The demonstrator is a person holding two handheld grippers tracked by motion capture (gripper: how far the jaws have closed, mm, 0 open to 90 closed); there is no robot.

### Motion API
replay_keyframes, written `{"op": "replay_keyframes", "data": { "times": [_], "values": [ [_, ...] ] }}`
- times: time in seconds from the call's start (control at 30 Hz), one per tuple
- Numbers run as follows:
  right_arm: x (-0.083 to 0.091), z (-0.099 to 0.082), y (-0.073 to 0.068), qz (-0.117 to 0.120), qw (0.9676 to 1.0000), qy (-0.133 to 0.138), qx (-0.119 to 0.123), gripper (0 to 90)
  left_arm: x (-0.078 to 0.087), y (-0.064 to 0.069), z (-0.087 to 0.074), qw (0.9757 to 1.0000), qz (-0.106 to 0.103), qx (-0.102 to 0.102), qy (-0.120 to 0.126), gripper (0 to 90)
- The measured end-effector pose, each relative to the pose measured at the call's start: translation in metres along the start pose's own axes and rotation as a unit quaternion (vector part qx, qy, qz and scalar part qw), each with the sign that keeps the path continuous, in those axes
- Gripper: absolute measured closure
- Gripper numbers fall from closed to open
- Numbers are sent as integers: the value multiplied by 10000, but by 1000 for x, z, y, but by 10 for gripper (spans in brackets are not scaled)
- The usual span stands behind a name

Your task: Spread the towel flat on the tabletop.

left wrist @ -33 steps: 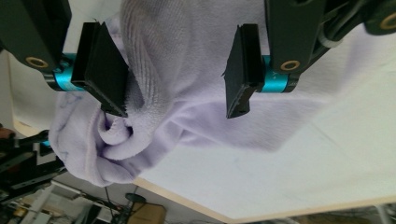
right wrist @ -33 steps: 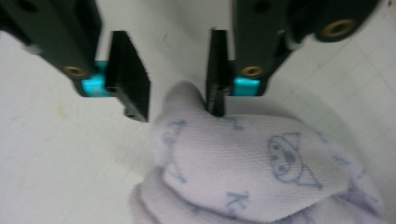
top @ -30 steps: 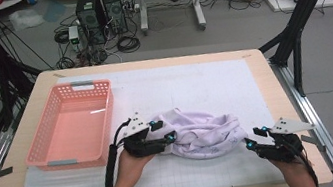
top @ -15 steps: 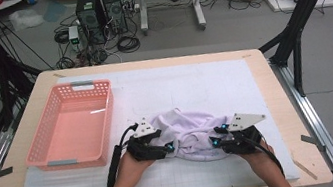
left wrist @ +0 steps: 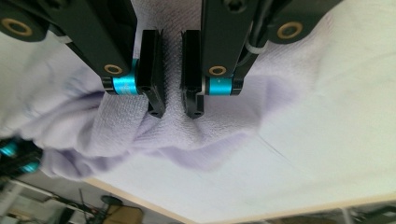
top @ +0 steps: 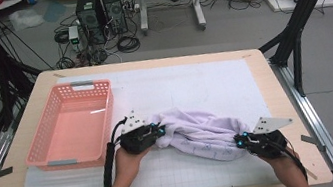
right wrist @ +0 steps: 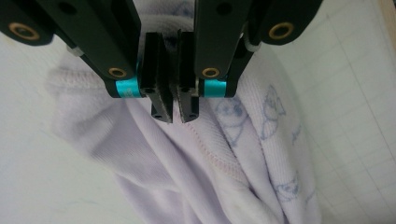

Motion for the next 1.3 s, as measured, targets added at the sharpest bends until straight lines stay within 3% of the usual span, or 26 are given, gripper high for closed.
{"op": "replay_keyframes", "data": {
  "times": [0.1,0.17,0.27,0.37,0.4,0.57,0.67,0.77,0.8,0.87,0.93,1.0,1.1,1.2,1.3],
  "values": [
    [6,-2,1,10,10000,51,-61,820,-8,-5,11,9999,64,69,42,817],
    [7,4,0,50,9997,214,-135,695,-16,-7,16,9999,133,65,-2,817],
    [6,23,-2,65,9984,562,-91,611,-25,-10,23,9998,170,66,-56,817],
    [1,38,-4,124,9977,663,11,608,-28,-11,26,9998,177,80,-50,817],
    [-12,56,-8,245,9974,645,201,611,-31,-13,29,9997,182,148,10,817],
    [-50,83,-15,497,9966,368,541,623,-37,-21,35,9996,164,214,-68,816],
    [-76,92,-18,519,9962,118,682,595,-40,-23,37,9996,130,250,-36,816],
    [-99,98,-20,365,9954,-184,863,548,-42,-25,37,9995,109,293,-3,816],
    [-106,99,-20,217,9942,-333,999,540,-43,-26,37,9995,94,315,-7,816],
    [-116,101,-20,-12,9914,-545,1191,609,-44,-28,36,9994,100,335,-22,816],
    [-120,105,-14,-155,9899,-662,1243,807,-45,-29,35,9993,97,365,-37,813],
    [-118,108,-5,-40,9944,-493,939,829,-44,-32,35,9991,152,408,4,763],
    [-112,110,21,2,9995,-176,248,829,-39,-35,37,9981,329,503,111,555],
    [-106,110,52,-264,9990,37,-369,829,-36,-38,38,9977,420,517,118,463],
    [-105,106,79,-698,9945,-3,-783,829,-35,-39,36,9981,393,464,16,445]
  ]
}}
Point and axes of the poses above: each handheld gripper's, and its own axes: x roughly backward along the jaws, z roughly out of its top, y roughly to its right, the point moved 2 cm from there along -x, roughly forward along the jaws, and after that the axes turned 5 degrees about x, right-handed, at the moved point
